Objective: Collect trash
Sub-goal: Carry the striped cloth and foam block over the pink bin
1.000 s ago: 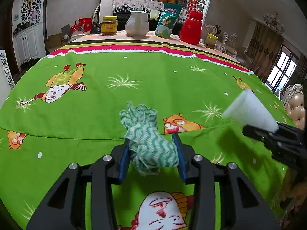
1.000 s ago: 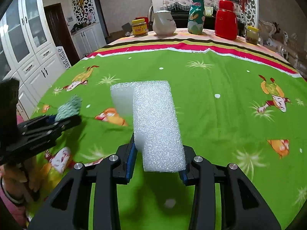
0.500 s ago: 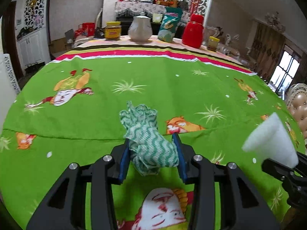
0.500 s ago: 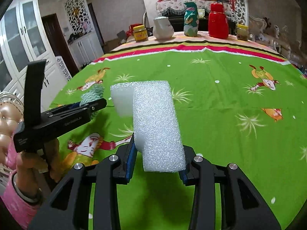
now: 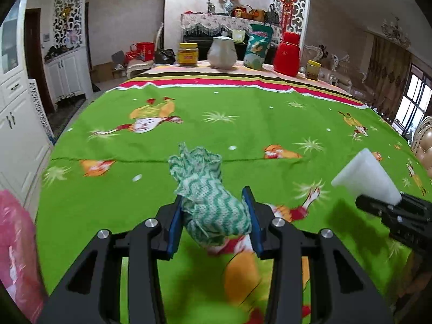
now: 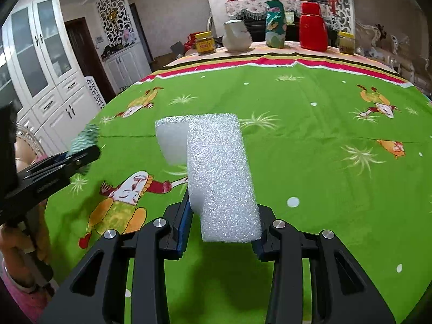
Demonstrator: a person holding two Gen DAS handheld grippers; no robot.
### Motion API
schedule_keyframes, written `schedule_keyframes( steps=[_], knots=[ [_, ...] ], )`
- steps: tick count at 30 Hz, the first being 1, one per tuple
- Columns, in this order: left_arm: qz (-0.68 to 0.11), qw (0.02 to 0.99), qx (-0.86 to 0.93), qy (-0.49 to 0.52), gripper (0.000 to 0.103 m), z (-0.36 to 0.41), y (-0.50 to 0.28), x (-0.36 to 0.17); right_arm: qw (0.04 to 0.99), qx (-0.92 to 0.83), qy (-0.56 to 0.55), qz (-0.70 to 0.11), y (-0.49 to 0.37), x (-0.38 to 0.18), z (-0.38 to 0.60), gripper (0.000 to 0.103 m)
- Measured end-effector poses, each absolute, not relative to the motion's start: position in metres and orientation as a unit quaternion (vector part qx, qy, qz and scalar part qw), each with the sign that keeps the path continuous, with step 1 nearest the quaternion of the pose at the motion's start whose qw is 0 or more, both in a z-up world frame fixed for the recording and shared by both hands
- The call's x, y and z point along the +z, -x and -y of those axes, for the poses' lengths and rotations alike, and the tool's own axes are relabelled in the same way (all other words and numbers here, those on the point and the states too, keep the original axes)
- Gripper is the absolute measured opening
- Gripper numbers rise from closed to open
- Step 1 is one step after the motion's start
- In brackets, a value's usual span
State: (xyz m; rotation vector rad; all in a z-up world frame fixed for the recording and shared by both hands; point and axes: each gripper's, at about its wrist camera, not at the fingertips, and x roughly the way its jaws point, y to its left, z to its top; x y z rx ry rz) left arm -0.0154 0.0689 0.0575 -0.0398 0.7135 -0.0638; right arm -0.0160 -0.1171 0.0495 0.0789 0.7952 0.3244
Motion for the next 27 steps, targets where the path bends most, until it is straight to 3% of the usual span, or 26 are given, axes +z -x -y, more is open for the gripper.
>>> schedule_keyframes(
  steps=[10,27],
  knots=[
    [-0.321,0.946,0.004,0.034,0.040,-0.130,0.075,0.069,0.907,0.203,0.006,-0.368,0.027,0.069,0.066,0.038],
    [-0.262,0.952,0.132,0.089,0.040,-0.275,0.193,0.101,0.867,0.368,0.083,-0.326,0.047,0.092,-0.114,0.038]
  ],
)
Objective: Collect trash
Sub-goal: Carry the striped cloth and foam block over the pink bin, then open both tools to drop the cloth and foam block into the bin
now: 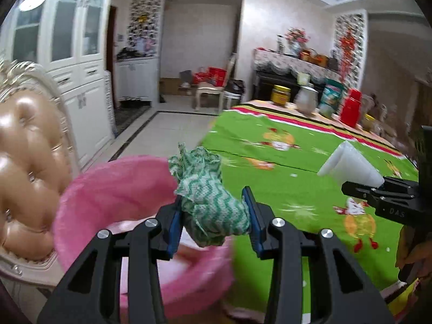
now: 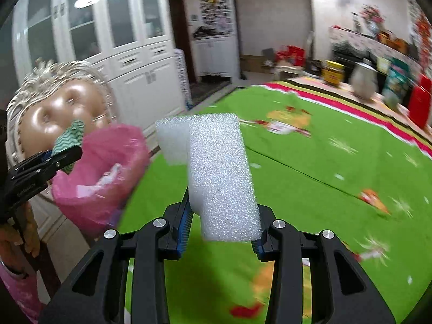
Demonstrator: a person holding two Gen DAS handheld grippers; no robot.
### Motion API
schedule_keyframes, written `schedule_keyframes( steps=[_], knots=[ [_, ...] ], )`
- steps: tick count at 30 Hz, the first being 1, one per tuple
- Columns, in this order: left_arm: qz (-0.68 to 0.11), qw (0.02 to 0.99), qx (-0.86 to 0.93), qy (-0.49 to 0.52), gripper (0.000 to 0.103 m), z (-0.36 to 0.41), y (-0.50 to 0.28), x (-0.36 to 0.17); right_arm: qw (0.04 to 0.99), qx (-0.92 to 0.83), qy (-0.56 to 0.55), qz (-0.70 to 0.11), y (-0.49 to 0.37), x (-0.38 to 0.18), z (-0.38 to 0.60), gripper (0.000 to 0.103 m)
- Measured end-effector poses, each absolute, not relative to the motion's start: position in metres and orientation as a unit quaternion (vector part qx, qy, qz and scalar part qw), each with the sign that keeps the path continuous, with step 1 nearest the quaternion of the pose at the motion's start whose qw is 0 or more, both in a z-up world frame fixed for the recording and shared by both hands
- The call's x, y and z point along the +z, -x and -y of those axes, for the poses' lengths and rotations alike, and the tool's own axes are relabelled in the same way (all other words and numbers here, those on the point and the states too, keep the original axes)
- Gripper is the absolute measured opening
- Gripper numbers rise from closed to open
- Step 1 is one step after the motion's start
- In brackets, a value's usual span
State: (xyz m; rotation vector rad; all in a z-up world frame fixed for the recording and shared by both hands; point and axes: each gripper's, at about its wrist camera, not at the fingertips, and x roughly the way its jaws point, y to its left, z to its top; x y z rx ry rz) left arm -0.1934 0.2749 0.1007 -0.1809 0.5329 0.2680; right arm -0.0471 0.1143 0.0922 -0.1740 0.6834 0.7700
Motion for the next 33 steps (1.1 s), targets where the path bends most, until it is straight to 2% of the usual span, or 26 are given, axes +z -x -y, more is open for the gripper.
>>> schedule_keyframes(
  steps=[11,22,33],
  knots=[
    [-0.269,0.933,0.198,0.134,0.040,-0.349,0.231,0.085,0.825,0.462,0.136,-0.297,0.066,0.106,-0.227,0.038],
    [-0.292,0.924,0.201,0.140,0.040,-0.364,0.226,0.070,0.795,0.501,0.185,-0.287,0.070,0.106,-0.307,0.038],
    [-0.296,0.923,0.199,0.145,0.041,-0.368,0.225,0.065,0.767,0.543,0.187,-0.287,0.065,0.100,-0.340,0.039]
  ],
)
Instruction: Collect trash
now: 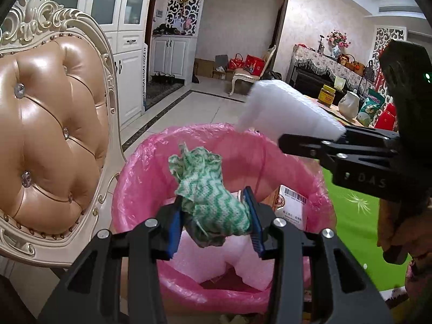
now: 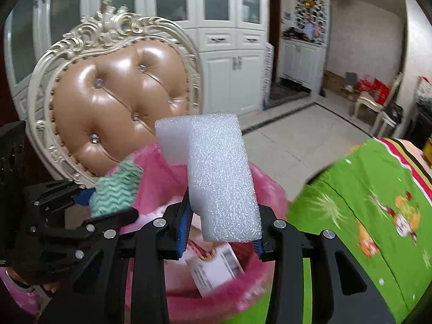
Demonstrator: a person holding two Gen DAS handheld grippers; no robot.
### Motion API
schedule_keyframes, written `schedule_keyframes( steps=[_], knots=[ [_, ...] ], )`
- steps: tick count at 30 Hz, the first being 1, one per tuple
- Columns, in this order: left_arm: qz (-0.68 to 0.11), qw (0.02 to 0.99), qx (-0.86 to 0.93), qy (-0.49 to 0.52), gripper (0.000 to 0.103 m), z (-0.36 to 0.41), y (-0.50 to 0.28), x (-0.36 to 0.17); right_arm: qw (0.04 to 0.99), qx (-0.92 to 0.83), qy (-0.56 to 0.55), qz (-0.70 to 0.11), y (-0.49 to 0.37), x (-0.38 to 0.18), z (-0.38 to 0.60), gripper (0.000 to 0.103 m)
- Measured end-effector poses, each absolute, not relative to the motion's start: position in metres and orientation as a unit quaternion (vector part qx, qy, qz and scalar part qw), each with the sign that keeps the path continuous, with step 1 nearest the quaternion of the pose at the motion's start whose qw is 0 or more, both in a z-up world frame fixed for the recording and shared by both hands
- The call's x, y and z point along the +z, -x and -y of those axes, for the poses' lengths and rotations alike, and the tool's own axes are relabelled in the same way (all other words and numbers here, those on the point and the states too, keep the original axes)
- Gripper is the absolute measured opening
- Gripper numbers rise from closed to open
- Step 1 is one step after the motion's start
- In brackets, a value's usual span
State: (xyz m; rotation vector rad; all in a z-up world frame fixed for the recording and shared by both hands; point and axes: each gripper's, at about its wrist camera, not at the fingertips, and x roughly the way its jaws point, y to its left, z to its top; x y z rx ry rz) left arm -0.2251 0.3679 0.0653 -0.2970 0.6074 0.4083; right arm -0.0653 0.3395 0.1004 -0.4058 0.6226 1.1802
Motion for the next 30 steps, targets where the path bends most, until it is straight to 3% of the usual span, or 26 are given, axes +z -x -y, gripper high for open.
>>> schedule_keyframes(
  steps=[1,2,3,4,9,13,18,26,30],
  knots=[
    [-0.295,0.923,0.202,0.144,0.045,-0.368,0.225,0.065,0.758,0.556,0.187,-0.284,0.065,0.100,-0.342,0.040],
    [-0.295,0.922,0.207,0.143,0.048,-0.367,0.226,0.066,0.756,0.561,0.189,-0.280,0.064,0.099,-0.344,0.051],
    [-0.295,0.921,0.213,0.140,0.059,-0.366,0.227,0.066,0.762,0.554,0.188,-0.279,0.063,0.098,-0.344,0.070],
    [-0.293,0.920,0.222,0.137,0.070,-0.364,0.230,0.067,0.764,0.551,0.184,-0.279,0.062,0.098,-0.343,0.076],
    [-0.280,0.919,0.255,0.107,0.093,-0.354,0.241,0.076,0.777,0.543,0.163,-0.274,0.062,0.105,-0.316,0.077],
    [-0.273,0.920,0.265,0.097,0.098,-0.344,0.247,0.084,0.793,0.528,0.156,-0.260,0.070,0.116,-0.284,0.080],
    [-0.264,0.922,0.273,0.076,0.098,-0.323,0.253,0.094,0.812,0.505,0.149,-0.253,0.083,0.127,-0.245,0.091],
    [-0.262,0.914,0.309,0.013,0.098,-0.285,0.265,0.114,0.835,0.484,0.114,-0.237,0.114,0.149,-0.183,0.093],
    [-0.247,0.915,0.319,0.030,0.098,-0.272,0.282,0.126,0.833,0.490,0.115,-0.231,0.130,0.150,-0.166,0.093]
  ],
)
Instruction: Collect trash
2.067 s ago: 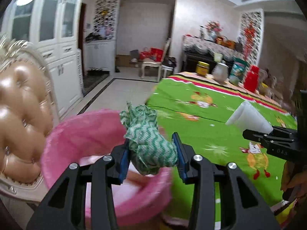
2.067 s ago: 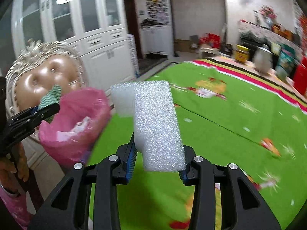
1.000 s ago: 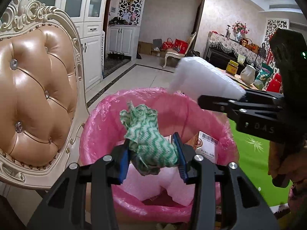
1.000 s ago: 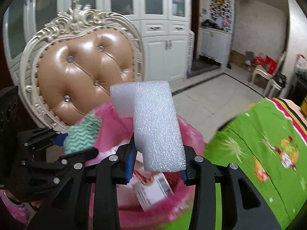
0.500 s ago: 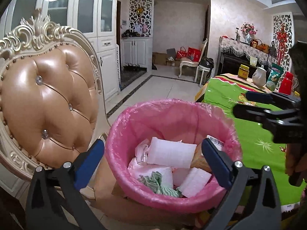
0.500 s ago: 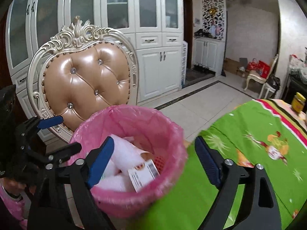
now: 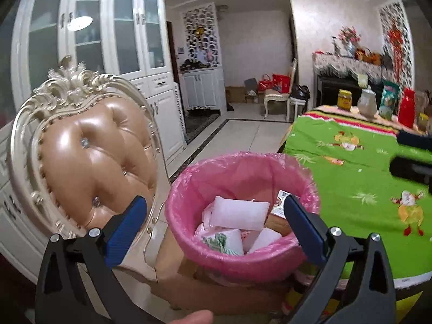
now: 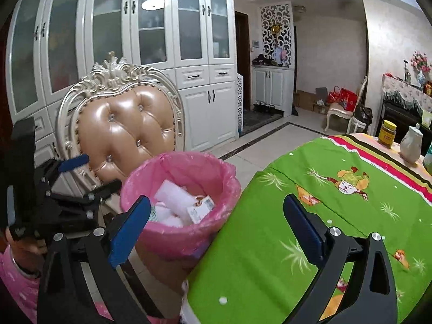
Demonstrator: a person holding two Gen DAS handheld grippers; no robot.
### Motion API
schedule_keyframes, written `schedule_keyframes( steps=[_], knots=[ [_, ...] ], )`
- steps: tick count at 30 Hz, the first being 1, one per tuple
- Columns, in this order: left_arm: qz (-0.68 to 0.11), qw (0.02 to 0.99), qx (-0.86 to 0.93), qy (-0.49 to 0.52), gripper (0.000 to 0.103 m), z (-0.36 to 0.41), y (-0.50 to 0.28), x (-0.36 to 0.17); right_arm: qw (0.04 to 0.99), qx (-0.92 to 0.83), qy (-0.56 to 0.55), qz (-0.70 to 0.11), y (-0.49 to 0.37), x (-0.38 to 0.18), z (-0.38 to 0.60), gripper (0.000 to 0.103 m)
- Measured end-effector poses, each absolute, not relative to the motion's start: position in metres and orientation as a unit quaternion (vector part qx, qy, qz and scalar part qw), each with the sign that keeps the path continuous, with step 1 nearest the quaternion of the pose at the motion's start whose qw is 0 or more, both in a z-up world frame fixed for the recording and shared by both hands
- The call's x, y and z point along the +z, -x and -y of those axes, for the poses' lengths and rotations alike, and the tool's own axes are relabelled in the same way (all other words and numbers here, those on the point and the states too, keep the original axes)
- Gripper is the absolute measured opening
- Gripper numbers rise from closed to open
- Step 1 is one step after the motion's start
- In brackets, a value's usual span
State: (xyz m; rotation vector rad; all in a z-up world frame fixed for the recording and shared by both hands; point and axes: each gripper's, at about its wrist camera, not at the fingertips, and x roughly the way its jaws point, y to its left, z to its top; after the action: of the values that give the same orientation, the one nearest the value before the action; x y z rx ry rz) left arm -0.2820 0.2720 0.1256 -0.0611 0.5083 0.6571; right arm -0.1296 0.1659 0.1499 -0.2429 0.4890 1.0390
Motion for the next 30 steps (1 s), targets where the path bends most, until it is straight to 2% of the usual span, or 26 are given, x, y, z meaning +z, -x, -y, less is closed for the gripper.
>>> schedule_keyframes(
  steps=[3,14,30],
  knots=[
    [-0.232,0.914,0.333,0.034,0.098,-0.260,0.295,0.130,0.830,0.490,0.125,-0.237,0.136,0.144,-0.156,0.093],
    [-0.279,0.908,0.302,0.077,0.098,-0.235,0.307,0.118,0.802,0.512,0.118,-0.285,0.134,0.113,-0.140,0.093],
    [-0.291,0.917,0.261,0.078,0.098,-0.221,0.312,0.109,0.814,0.502,0.115,-0.268,0.129,0.101,-0.138,0.093]
  ],
)
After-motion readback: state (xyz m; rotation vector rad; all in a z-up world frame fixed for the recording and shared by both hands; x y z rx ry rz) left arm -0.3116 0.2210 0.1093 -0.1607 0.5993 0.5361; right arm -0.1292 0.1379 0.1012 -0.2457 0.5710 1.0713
